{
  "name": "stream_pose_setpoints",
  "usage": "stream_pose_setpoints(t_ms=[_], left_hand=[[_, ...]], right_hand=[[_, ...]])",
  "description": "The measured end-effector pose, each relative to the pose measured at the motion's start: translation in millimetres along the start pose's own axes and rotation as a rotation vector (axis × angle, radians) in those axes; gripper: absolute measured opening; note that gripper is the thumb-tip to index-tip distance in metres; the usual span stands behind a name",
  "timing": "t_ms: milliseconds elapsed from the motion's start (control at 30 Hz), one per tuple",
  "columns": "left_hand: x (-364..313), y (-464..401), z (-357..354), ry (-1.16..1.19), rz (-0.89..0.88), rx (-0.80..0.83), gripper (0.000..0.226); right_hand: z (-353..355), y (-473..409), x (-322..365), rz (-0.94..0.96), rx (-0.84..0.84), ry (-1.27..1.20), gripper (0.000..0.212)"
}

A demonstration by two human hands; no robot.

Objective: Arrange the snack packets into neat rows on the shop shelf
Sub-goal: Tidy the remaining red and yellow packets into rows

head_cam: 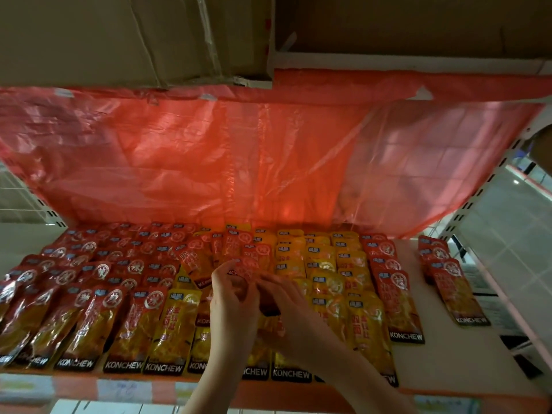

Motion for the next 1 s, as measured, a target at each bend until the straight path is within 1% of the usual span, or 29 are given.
stream_pose_setpoints(t_ms=[100, 233, 300, 433, 533, 600, 700, 767, 867, 900, 967, 1000], left_hand=[[0, 7, -19, 0.077, 0.045, 0.131, 0.042], [-9, 20, -44, 0.133, 0.014, 0.261, 0.041], [-16, 27, -57, 0.168, -0.013, 0.325, 0.033], [-29, 40, -79, 0.114, -0.119, 0.441, 0.023], [-37, 45, -91, 0.075, -0.169, 0.492, 0.023], [-39, 47, -97, 0.025, -0.194, 0.503, 0.025], [-35, 50, -106, -0.059, -0.252, 0.517, 0.021], [-31, 51, -110, -0.113, -0.294, 0.508, 0.022], [-27, 53, -115, -0.163, -0.329, 0.488, 0.022], [-26, 54, -116, -0.174, -0.337, 0.487, 0.021], [-22, 56, -118, -0.189, -0.338, 0.499, 0.020], [-20, 57, -118, -0.192, -0.339, 0.506, 0.020]], right_hand=[[15, 6, -5, -0.030, -0.088, -0.046, 0.061], [36, 24, -15, -0.041, -0.216, -0.008, 0.057], [49, 36, -23, -0.070, -0.286, -0.030, 0.052], [82, 61, -35, -0.115, -0.432, -0.082, 0.032], [112, 83, -40, -0.110, -0.583, -0.022, 0.027], [127, 99, -48, -0.108, -0.668, 0.052, 0.028], [140, 119, -70, -0.154, -0.706, 0.215, 0.031], [141, 128, -86, -0.192, -0.688, 0.293, 0.033], [137, 135, -100, -0.203, -0.613, 0.390, 0.038], [134, 137, -103, -0.207, -0.588, 0.424, 0.046], [127, 139, -107, -0.235, -0.535, 0.456, 0.070], [125, 139, -109, -0.256, -0.512, 0.460, 0.077]])
Point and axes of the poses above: each hand's wrist, its own y-axis away from the middle knuckle, its own z-axis out of the back of the hand, x = y × z, the point moved 8 cm from there along -y, towards the middle knuckle, and after that the axes turned 5 degrees about -z, right-handed, at the moved point
